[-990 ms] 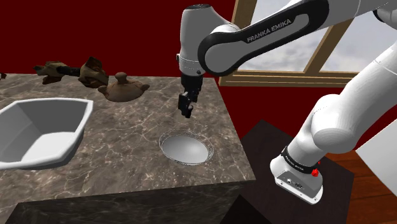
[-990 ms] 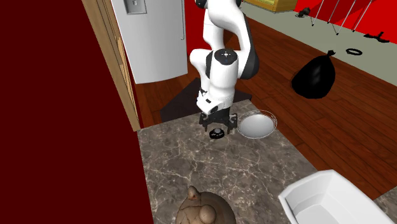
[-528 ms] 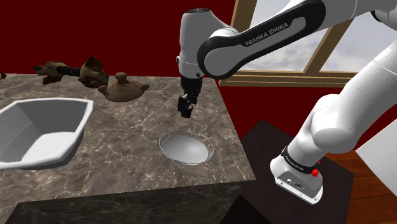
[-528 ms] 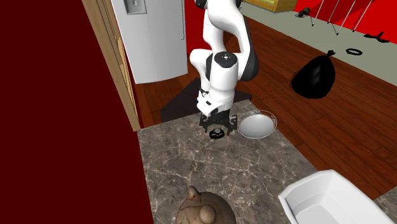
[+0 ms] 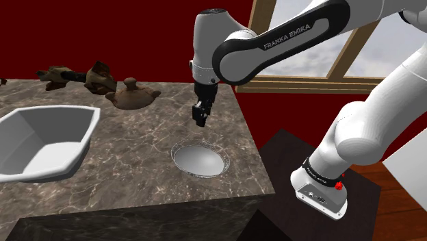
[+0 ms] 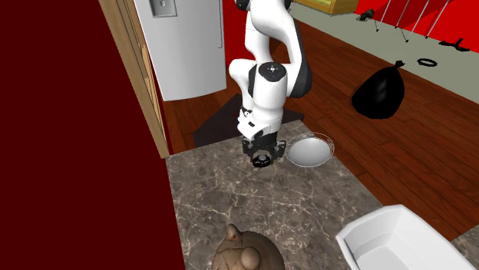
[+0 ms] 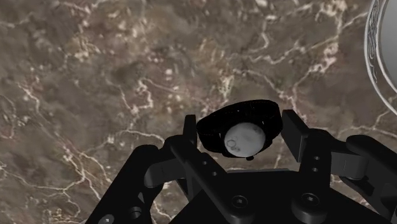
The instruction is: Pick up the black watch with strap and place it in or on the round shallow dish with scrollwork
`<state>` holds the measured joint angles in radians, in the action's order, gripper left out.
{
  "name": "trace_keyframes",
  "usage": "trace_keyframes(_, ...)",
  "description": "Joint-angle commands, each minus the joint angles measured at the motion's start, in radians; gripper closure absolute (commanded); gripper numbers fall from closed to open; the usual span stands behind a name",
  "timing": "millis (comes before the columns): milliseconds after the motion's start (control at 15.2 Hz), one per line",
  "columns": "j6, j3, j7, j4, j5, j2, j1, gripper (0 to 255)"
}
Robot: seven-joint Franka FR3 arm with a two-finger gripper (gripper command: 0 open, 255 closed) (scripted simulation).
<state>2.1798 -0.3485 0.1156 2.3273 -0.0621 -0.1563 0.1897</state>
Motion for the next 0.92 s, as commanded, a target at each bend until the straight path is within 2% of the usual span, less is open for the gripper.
trace_keyframes(0,0.000,0.000,0.000,0.000,0.000,0.000,0.000,255)
trace_keyframes(198,0.000,0.000,0.000,0.000,0.000,0.000,0.000,255)
trace_keyframes(858,-0.139,0.011,-0.013,-0.084,-0.014,-0.057,0.001,255)
